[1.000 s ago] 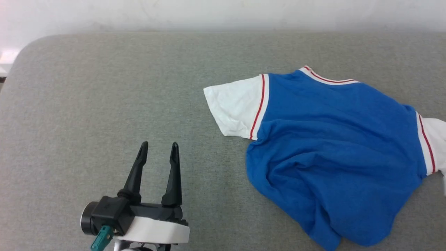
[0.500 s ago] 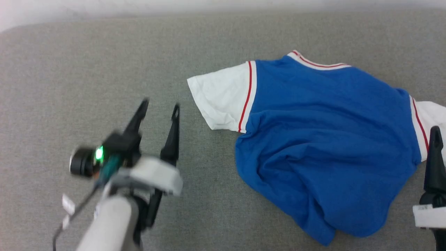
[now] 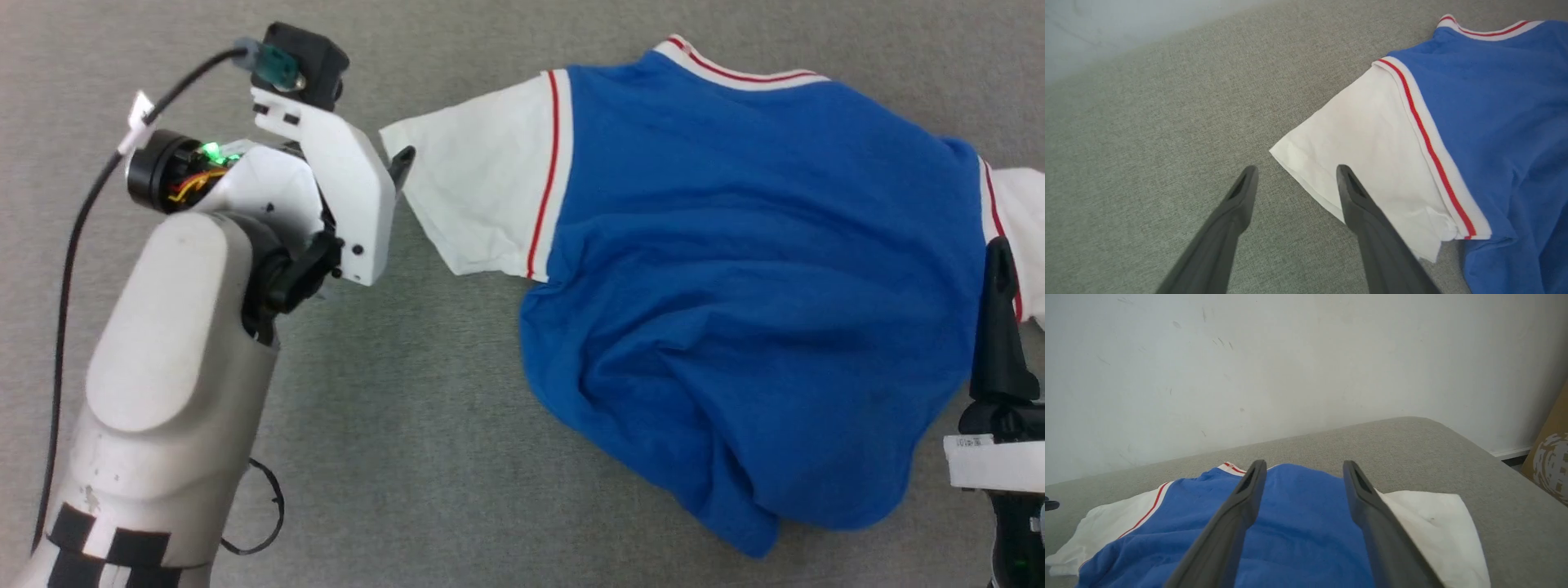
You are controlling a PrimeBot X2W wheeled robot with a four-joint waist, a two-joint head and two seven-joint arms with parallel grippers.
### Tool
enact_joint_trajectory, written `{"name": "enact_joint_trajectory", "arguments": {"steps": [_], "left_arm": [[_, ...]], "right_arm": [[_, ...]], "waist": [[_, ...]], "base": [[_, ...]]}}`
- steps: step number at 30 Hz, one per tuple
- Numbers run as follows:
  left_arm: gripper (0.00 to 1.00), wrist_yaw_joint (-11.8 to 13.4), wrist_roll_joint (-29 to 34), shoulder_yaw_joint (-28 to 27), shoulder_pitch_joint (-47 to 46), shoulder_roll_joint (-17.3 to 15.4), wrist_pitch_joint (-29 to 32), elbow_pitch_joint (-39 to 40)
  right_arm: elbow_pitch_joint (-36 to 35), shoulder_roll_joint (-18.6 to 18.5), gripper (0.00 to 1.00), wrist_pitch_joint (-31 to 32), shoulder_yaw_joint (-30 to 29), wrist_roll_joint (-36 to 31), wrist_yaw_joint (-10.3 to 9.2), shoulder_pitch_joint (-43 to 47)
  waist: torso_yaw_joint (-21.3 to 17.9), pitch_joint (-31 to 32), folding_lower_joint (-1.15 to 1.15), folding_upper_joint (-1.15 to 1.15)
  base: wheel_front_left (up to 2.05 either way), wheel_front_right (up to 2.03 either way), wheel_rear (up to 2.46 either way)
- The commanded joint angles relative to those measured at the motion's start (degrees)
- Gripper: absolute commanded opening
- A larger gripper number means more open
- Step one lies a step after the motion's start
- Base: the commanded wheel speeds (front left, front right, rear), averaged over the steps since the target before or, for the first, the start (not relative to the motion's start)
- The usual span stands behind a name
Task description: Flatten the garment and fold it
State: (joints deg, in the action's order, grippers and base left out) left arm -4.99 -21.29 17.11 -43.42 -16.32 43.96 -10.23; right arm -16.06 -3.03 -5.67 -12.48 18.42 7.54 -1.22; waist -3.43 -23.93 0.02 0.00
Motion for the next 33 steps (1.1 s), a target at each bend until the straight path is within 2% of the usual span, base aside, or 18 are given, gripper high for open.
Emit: {"name": "enact_joint_trajectory", "arguments": {"steps": [1,5,9,12,14,17,18,21,27,30,33], "left_arm": [[1.0,-0.2,-0.8,-0.3,-0.9,-0.2,1.1,-0.3],[1.0,1.5,-2.4,-1.7,-0.1,0.0,3.1,-0.9],[1.0,3.3,-1.0,-1.7,0.8,-1.4,4.9,-1.7],[1.0,5.9,-0.6,-2.0,2.1,-1.8,8.1,-2.9],[1.0,6.5,-0.9,-1.7,2.8,-1.8,10.6,-3.1],[1.0,6.0,-2.4,-1.4,3.8,-1.1,11.6,-2.4],[0.0,5.5,-3.3,-1.3,4.2,-0.6,11.9,-2.2],[0.0,4.8,-5.4,-2.0,4.7,0.8,9.7,-1.2],[0.0,4.0,-4.9,-4.0,5.4,2.9,-4.8,1.6],[0.0,4.5,-5.8,-5.8,8.7,4.3,-11.3,5.3],[0.0,6.0,-6.7,-7.9,14.8,5.3,-16.2,11.2]], "right_arm": [[0.6,0.1,1.0,-0.5,0.2,0.5,-0.05,-0.9],[2.0,0.1,1.0,-1.4,0.8,1.1,-0.05,-1.8],[2.5,0.1,1.0,-1.9,1.3,1.4,-0.05,-2.4],[2.6,0.1,1.0,-2.2,1.4,1.6,-0.05,-2.7],[2.7,0.1,1.0,-2.3,1.3,1.7,-0.05,-3.0],[3.0,0.1,1.0,-2.3,1.1,1.8,-0.05,-3.5],[3.1,0.1,1.0,-2.3,1.0,1.8,-0.05,-3.6],[3.5,0.1,1.0,-2.2,0.8,1.7,-0.05,-3.8],[3.9,0.1,1.0,-1.7,0.5,0.8,-0.05,-2.6],[3.6,0.1,1.0,-0.9,0.2,0.4,-0.05,-1.2],[3.1,0.1,1.0,0.0,-0.2,0.1,-0.05,0.3]], "waist": [[-3.1,-3.1,-0.02,0.0],[-4.9,-4.8,-0.02,0.0],[-5.8,-5.9,-0.02,0.0],[-6.3,-6.7,-0.02,0.0],[-6.5,-7.0,-0.02,0.0],[-6.4,-7.2,-0.02,0.0],[-6.3,-7.1,-0.02,0.0],[-5.7,-6.1,-0.02,0.0],[-3.2,-0.6,-0.02,0.0],[-1.5,2.8,-0.02,0.0],[0.5,5.7,-0.02,0.0]], "base": [[0.0,0.0,0.0],[0.0,0.0,0.0],[0.0,0.0,0.0],[0.0,0.0,0.0],[0.0,0.0,0.0],[0.0,0.0,0.0],[0.0,0.0,0.0],[0.0,0.0,0.0],[0.0,0.0,0.0],[0.0,0.0,0.0],[0.0,0.0,0.0]]}}
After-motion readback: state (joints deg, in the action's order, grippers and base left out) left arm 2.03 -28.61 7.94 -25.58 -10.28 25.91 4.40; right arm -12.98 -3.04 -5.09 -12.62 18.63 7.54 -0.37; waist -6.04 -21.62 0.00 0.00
